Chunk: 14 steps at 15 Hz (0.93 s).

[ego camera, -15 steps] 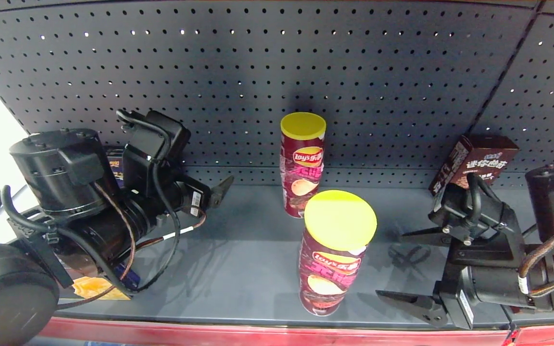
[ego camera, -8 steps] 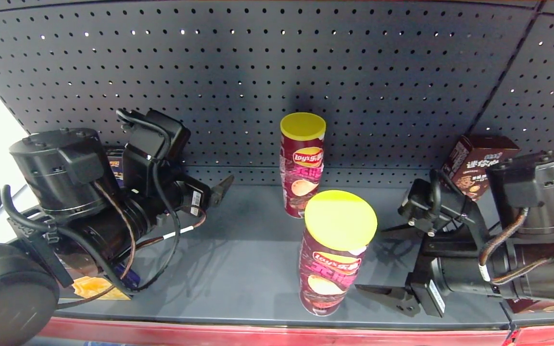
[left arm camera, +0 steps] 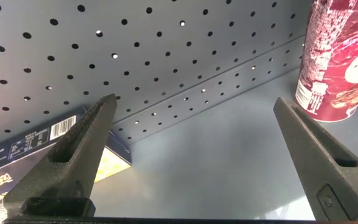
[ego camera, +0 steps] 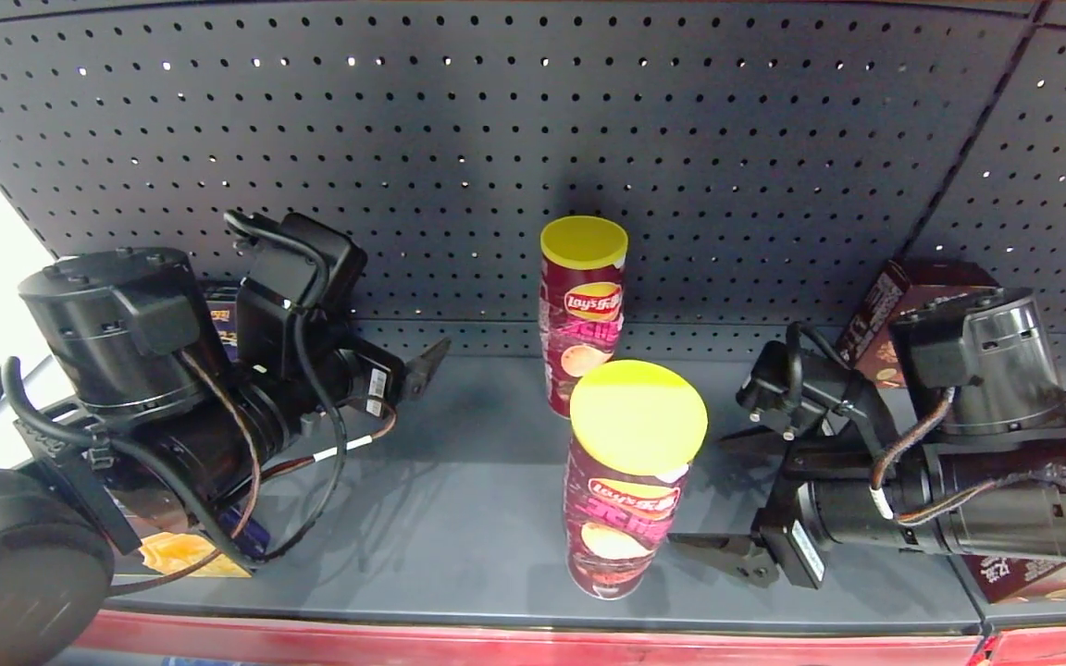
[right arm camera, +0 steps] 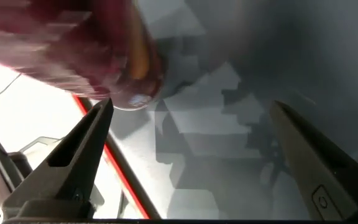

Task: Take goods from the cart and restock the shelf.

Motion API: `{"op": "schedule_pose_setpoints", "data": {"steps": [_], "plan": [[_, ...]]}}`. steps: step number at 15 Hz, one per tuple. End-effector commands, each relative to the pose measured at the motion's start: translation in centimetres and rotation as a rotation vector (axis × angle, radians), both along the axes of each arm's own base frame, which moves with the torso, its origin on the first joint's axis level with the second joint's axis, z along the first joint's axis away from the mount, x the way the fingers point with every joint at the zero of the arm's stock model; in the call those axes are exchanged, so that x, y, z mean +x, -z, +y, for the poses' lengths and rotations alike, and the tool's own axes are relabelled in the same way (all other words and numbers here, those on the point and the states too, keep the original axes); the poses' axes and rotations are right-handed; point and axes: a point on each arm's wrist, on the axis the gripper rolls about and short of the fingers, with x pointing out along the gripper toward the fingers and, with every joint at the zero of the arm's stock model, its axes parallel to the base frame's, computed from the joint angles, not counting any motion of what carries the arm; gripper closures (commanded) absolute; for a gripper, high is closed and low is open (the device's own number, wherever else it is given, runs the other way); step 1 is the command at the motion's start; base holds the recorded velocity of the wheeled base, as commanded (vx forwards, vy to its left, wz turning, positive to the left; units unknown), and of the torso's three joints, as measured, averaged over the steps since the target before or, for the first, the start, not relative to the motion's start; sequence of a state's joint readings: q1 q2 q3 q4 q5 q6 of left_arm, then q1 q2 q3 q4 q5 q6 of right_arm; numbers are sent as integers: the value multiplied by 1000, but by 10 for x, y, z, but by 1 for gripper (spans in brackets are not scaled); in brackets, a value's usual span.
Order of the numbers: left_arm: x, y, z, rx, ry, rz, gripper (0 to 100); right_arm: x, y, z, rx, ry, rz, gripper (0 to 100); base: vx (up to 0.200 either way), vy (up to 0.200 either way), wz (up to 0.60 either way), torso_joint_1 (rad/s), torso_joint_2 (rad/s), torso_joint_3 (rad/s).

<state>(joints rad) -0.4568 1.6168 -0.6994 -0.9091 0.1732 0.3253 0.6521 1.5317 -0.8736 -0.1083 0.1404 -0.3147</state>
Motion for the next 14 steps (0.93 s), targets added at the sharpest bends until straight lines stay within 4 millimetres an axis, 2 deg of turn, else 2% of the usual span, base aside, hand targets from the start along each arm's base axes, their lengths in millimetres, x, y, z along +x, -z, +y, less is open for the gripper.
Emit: {"op": "schedule_pose_setpoints", "data": {"steps": [1, 10, 14], "plan": [[0, 0, 0, 0, 0, 1, 0, 3, -2, 0, 5, 7, -6, 0, 0, 0, 0, 0, 0, 0], [0, 0, 0, -2, 0, -5, 0, 10, -4, 14, 6, -14, -12, 0, 0, 0, 0, 0, 0, 0], [0, 0, 0, -2, 0, -5, 0, 12, -3, 12, 4, -4, -9, 0, 0, 0, 0, 0, 0, 0]]}}
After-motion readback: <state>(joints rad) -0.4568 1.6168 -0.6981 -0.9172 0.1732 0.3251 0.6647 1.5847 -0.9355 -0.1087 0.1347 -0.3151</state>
